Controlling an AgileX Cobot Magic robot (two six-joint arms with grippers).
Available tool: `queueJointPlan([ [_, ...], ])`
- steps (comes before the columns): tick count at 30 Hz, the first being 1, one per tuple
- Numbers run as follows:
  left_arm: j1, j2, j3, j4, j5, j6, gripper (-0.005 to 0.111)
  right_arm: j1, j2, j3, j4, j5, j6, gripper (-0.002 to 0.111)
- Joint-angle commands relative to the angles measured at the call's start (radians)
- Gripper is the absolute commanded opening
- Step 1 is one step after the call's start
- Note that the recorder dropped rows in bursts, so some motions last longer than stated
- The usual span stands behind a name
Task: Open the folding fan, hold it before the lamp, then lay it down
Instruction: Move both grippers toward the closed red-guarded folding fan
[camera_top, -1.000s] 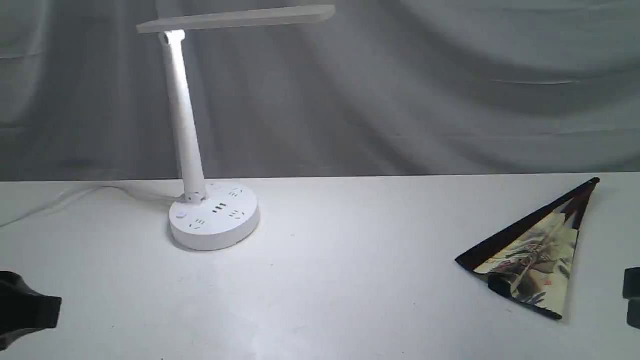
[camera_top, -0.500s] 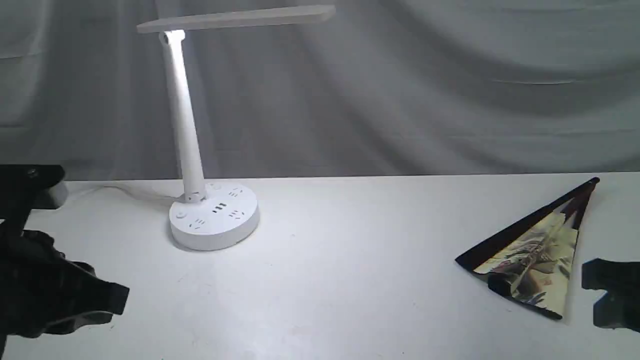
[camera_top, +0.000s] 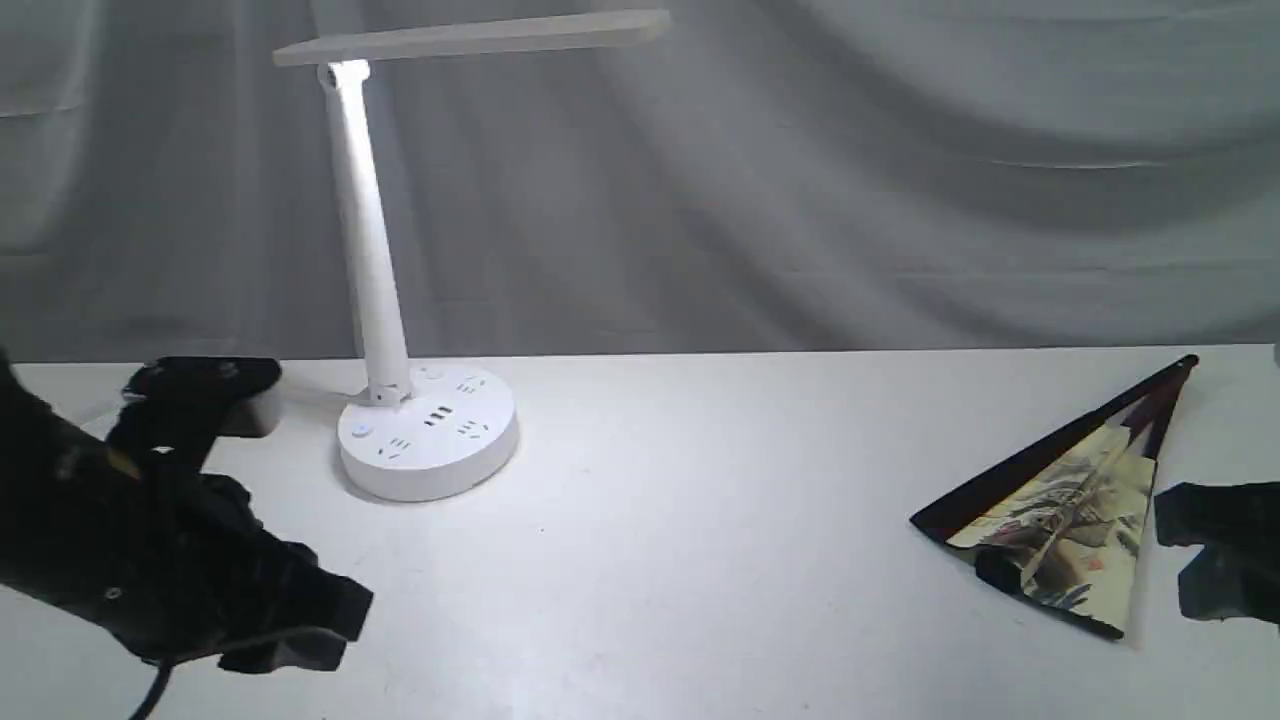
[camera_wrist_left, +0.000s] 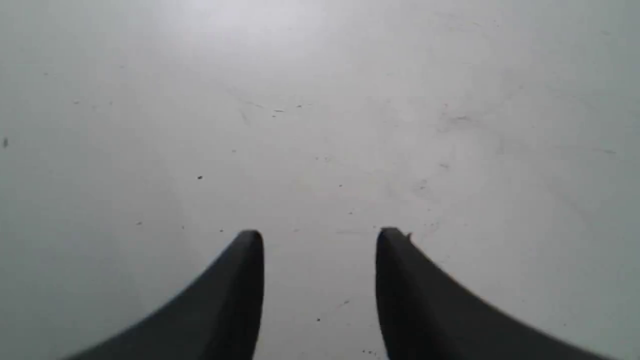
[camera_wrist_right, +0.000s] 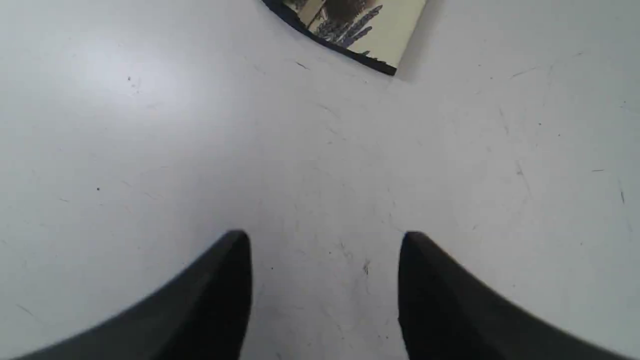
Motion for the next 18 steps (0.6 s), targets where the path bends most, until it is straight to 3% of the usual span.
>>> queueJointPlan([
  [1,-0.081,0.044,-0.040,0.088,-0.020,-0.089,0.037,0.000,0.003,-0.005,-0.022,0.004,-0.008,0.046],
  [9,-0.212,0.187,-0.184,0.147,0.017,-0.147,0.037,-0.002,0.003,-0.005,-0.106,0.040,0.090,0.045],
  [15,-0.270,0.291,-0.309,0.149,0.014,-0.125,0.037,-0.002,0.003,-0.005,-0.162,0.044,0.112,0.045],
  [18,-0.289,0.333,-0.373,0.149,0.008,-0.111,0.043,-0.002,0.003,-0.005,-0.182,0.042,0.112,0.045],
])
